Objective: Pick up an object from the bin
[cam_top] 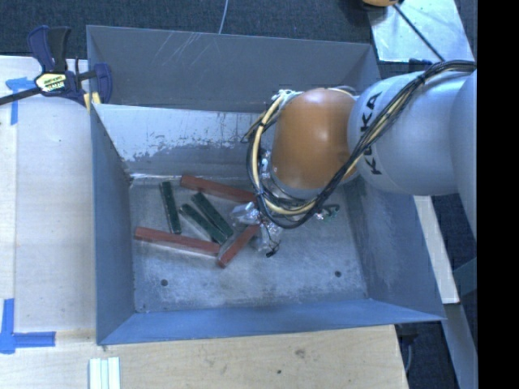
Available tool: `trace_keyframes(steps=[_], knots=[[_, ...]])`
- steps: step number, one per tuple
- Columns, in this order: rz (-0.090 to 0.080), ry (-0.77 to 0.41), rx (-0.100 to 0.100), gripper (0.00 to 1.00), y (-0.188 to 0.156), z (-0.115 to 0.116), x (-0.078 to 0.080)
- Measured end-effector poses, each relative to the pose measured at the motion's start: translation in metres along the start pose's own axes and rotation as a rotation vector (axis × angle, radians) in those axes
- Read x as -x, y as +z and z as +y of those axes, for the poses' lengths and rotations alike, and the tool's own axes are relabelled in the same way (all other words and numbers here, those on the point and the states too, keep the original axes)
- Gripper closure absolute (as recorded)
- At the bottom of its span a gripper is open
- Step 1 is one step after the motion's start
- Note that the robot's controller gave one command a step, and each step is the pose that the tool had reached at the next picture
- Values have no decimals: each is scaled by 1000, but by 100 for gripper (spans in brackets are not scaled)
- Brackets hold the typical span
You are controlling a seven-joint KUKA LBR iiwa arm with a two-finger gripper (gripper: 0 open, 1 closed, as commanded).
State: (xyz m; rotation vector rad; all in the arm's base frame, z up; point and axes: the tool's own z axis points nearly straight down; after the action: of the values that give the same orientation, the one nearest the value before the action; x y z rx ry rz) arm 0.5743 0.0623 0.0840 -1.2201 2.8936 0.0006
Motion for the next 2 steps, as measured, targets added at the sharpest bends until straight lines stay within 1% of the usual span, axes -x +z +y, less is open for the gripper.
trace_keyframes(steps=[2], knots=[[-3, 1, -3, 100, -11, -1, 1]])
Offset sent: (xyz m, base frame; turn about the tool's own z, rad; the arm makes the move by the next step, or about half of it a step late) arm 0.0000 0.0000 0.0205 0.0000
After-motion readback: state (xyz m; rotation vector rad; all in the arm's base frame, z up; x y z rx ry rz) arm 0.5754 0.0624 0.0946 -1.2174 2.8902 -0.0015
